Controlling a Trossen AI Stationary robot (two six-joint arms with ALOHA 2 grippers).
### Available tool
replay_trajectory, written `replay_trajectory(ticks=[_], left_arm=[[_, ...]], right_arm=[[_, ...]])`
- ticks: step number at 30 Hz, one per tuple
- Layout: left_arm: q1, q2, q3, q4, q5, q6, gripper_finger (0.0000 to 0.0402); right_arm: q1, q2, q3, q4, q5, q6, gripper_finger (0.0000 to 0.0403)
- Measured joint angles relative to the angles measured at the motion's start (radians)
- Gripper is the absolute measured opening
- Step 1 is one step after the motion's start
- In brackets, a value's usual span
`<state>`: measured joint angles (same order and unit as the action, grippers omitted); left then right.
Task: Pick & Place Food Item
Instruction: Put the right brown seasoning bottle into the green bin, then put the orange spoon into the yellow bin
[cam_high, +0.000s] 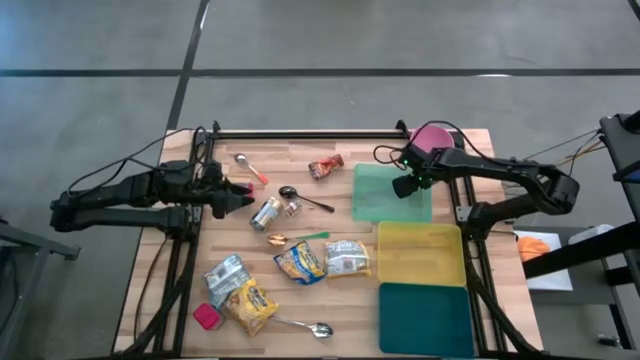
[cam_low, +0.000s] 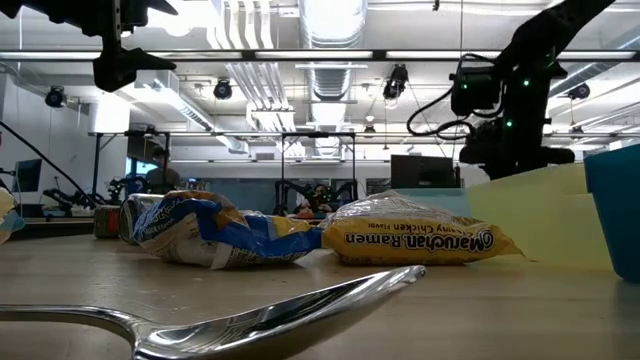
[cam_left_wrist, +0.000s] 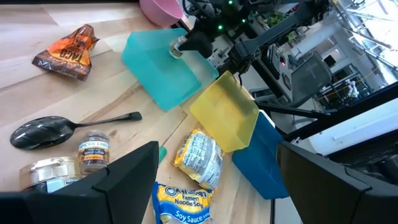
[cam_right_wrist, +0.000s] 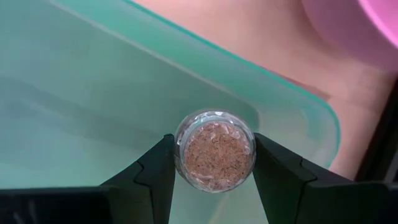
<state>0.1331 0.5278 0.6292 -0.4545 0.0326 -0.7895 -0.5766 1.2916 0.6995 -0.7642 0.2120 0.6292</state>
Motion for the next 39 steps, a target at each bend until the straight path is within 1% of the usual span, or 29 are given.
replay_trajectory(ticks=[6,8,11,13,15,18,25,28,32,36,39], left_arm=[[0.000,0.000,0.000,0.000,-0.004,-0.005,0.0333],[0.000,0.000,0.000,0.000,-0.004,-0.005,0.0333],[0.000,0.000,0.000,0.000,-0.006,-0.007,0.0333],[0.000,0.000,0.000,0.000,-0.007,-0.007,0.0333],[0.000,0.000,0.000,0.000,-0.007,-0.007,0.0333],[0.000,0.000,0.000,0.000,-0.007,-0.013,0.0333],[0.000,0.000,0.000,0.000,-0.007,-0.031,0.0333],[0.000,0.000,0.000,-0.016,-0.007,-0.073,0.0333],[0.000,0.024,0.000,-0.079,-0.005,-0.124,0.0333],[0.000,0.083,0.000,-0.133,0.041,-0.158,0.0333],[0.000,0.146,0.000,-0.126,0.098,-0.156,0.0333]], right_arm=[[-0.001,0.004,-0.019,0.005,0.049,0.000,0.0169],[0.000,0.004,-0.023,0.013,0.049,0.000,0.0194],[0.000,0.004,-0.029,0.018,0.049,0.000,0.0247],[0.000,0.004,-0.032,0.017,0.048,0.000,0.0275],[0.000,0.004,-0.032,0.016,0.046,0.000,0.0295],[0.000,0.004,-0.032,0.017,0.042,-0.001,0.0311],[0.009,0.000,-0.001,0.015,0.018,-0.009,0.0318],[0.023,-0.017,0.040,0.016,0.018,-0.042,0.0318],[0.036,-0.039,0.111,0.014,0.017,-0.080,0.0319],[0.037,-0.045,0.170,-0.008,-0.010,-0.081,0.0319],[0.055,-0.045,0.195,-0.010,-0.019,-0.080,0.0319]])
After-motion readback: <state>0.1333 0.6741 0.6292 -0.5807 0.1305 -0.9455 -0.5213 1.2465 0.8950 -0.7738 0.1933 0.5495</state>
